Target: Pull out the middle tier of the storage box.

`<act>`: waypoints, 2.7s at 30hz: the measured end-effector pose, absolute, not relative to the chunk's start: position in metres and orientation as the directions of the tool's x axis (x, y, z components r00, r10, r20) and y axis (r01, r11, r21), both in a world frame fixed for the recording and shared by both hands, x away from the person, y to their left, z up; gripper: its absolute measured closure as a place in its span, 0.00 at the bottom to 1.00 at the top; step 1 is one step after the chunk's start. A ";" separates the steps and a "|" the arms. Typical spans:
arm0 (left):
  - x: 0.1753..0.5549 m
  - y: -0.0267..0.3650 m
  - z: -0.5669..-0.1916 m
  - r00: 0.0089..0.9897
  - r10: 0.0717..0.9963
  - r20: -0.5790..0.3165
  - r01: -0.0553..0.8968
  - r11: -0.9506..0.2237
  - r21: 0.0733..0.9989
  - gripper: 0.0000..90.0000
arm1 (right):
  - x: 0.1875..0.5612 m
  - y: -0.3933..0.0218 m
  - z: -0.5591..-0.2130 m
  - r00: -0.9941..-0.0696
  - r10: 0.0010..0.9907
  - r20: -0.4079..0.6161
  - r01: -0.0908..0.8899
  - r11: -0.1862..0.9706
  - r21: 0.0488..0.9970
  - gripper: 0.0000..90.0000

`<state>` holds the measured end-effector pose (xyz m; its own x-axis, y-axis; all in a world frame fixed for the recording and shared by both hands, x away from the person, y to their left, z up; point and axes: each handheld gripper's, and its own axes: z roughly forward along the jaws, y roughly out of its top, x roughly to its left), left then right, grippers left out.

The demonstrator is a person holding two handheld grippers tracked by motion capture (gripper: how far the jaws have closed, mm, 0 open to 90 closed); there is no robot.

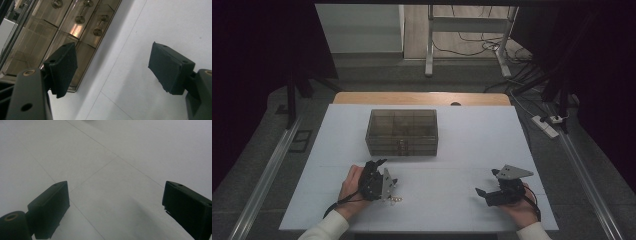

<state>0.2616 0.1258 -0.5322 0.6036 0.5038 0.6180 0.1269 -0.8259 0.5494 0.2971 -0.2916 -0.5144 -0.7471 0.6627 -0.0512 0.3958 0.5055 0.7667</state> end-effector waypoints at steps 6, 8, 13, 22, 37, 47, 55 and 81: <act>0.264 0.126 -0.532 0.601 0.507 0.618 0.128 -0.824 0.552 0.26 | 0.297 -0.291 -0.515 -0.748 0.662 -0.052 0.397 0.508 0.765 0.08; 0.265 0.125 -0.532 0.602 0.506 0.618 0.128 -0.825 0.551 0.26 | 0.297 -0.291 -0.515 -0.747 0.662 -0.052 0.397 0.507 0.765 0.08; 0.266 0.124 -0.533 0.604 0.502 0.619 0.128 -0.828 0.547 0.26 | 0.297 -0.291 -0.515 -0.748 0.662 -0.052 0.397 0.508 0.764 0.08; 0.267 0.124 -0.534 0.609 0.497 0.618 0.130 -0.831 0.541 0.26 | 0.297 -0.291 -0.515 -0.749 0.661 -0.053 0.398 0.511 0.762 0.08; 0.267 0.123 -0.536 0.627 0.478 0.615 0.126 -0.841 0.526 0.27 | 0.297 -0.290 -0.516 -0.751 0.658 -0.057 0.396 0.518 0.758 0.08; 0.268 0.123 -0.537 0.632 0.469 0.617 0.130 -0.849 0.512 0.27 | 0.297 -0.290 -0.516 -0.748 0.661 -0.059 0.397 0.517 0.758 0.08; 0.268 0.122 -0.538 0.634 0.468 0.615 0.135 -0.851 0.508 0.28 | 0.297 -0.290 -0.516 -0.749 0.660 -0.058 0.398 0.518 0.757 0.08; 0.271 0.122 -0.540 0.644 0.464 0.608 0.146 -0.855 0.498 0.28 | 0.297 -0.290 -0.517 -0.748 0.661 -0.058 0.400 0.520 0.755 0.08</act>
